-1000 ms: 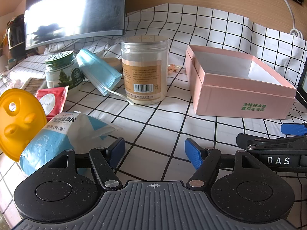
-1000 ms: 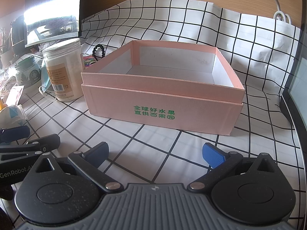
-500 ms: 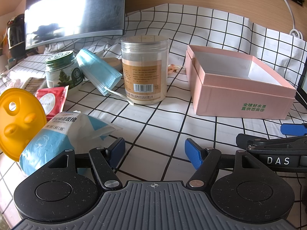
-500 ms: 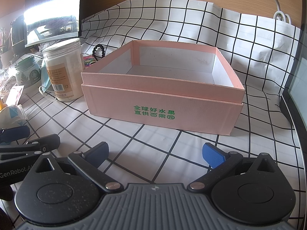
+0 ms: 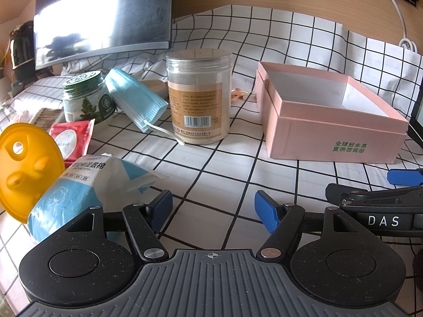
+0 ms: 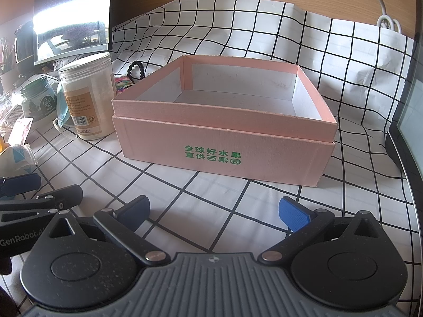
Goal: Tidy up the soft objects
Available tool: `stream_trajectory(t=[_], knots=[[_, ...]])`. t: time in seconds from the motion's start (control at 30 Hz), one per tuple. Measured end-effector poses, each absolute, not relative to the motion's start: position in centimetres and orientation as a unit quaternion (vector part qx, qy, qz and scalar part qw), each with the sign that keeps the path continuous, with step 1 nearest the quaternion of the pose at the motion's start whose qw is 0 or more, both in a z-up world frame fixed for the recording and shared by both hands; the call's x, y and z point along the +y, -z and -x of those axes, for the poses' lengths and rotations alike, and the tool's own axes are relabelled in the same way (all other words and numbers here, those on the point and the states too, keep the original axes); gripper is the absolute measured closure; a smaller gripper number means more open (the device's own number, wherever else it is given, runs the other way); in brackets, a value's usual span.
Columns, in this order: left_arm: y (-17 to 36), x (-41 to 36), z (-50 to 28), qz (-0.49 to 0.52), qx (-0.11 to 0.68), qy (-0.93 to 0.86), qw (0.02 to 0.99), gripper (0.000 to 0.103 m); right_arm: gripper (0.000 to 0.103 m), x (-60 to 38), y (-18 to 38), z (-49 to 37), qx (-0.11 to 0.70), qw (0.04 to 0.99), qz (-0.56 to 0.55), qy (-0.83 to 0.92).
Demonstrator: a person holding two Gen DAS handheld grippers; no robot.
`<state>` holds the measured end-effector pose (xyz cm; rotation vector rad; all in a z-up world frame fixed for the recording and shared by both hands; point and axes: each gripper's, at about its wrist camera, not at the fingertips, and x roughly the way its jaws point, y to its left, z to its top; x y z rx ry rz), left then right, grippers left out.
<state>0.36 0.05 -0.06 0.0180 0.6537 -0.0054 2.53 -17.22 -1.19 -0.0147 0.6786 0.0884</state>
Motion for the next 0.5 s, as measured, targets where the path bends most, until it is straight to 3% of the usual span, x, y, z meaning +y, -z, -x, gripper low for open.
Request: stream_trajectory(t=[0.33, 0.5], knots=[[-0.2, 0.4, -0.3, -0.003, 0.327, 0.020, 0.945, 0.031, 0.000, -17.3, 1.2, -2.7, 0.338, 0.940, 0.008, -0.049], [-2.5, 2.9, 0.7, 0.065, 0.330, 0.083, 0.938, 0.034, 0.000, -17.7, -0.1, -4.7, 0.417, 0.905, 0.022, -0.077]])
